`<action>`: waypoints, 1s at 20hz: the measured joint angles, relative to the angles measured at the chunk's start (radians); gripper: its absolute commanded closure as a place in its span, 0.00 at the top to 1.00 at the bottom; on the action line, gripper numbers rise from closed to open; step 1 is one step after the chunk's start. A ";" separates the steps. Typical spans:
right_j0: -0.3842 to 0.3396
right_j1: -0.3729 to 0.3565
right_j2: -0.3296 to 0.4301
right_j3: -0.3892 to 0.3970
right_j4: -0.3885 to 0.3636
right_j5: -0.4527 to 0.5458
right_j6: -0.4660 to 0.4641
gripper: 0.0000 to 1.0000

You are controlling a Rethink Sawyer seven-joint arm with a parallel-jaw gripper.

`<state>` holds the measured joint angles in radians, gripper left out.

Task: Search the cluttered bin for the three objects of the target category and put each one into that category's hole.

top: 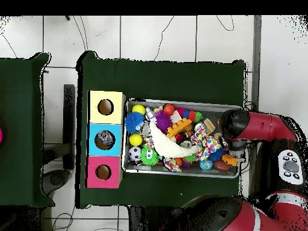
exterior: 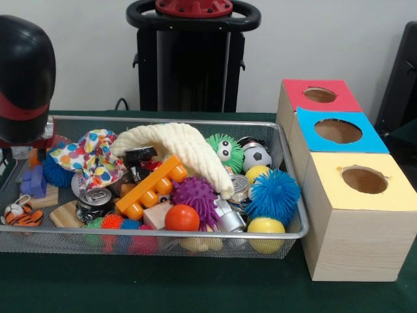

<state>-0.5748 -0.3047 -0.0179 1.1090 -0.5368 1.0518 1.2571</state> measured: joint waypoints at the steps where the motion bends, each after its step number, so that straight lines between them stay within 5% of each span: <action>1: 0.000 0.004 0.000 0.000 0.000 0.000 0.000 1.00; 20: -0.001 0.060 -0.003 0.000 -0.001 -0.045 0.000 1.00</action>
<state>-0.5754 -0.2450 -0.0206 1.1086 -0.5374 1.0068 1.2571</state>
